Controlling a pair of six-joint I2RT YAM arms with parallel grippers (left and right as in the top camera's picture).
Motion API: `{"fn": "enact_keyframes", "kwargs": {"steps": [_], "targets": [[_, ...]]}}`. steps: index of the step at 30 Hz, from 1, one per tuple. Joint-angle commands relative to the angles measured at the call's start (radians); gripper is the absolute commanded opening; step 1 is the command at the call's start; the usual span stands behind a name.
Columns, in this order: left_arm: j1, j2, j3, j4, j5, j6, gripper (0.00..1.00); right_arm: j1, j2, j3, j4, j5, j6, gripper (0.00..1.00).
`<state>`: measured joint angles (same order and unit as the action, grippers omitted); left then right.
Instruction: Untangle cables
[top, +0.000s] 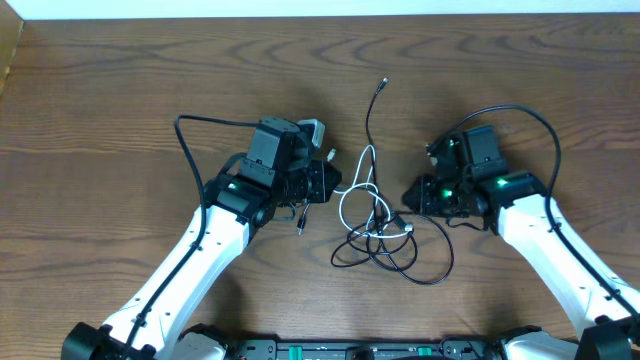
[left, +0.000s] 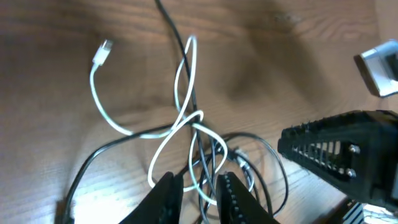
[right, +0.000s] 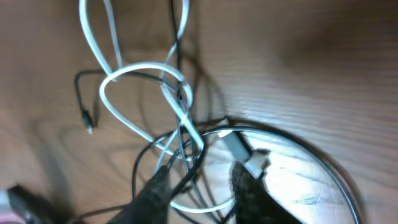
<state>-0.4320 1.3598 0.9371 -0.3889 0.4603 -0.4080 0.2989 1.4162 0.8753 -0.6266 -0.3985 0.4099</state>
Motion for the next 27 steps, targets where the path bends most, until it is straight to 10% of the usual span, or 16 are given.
{"fn": "enact_keyframes", "kwargs": {"steps": [1, 19, 24, 27], "targets": [[0.002, 0.029, -0.004, -0.026, -0.016, 0.003, 0.25, 0.043, 0.005, 0.010, -0.015, -0.041, 0.001, 0.37], [-0.037, 0.254, -0.004, 0.036, -0.016, 0.004, 0.34, 0.161, 0.084, 0.007, -0.034, 0.038, 0.386, 0.40], [-0.042, 0.263, -0.004, 0.050, -0.032, 0.004, 0.34, 0.160, 0.123, 0.007, 0.037, 0.061, 0.412, 0.01], [-0.053, 0.301, -0.004, 0.054, -0.031, 0.004, 0.35, 0.157, 0.124, 0.007, 0.117, 0.140, 0.335, 0.01]]}}
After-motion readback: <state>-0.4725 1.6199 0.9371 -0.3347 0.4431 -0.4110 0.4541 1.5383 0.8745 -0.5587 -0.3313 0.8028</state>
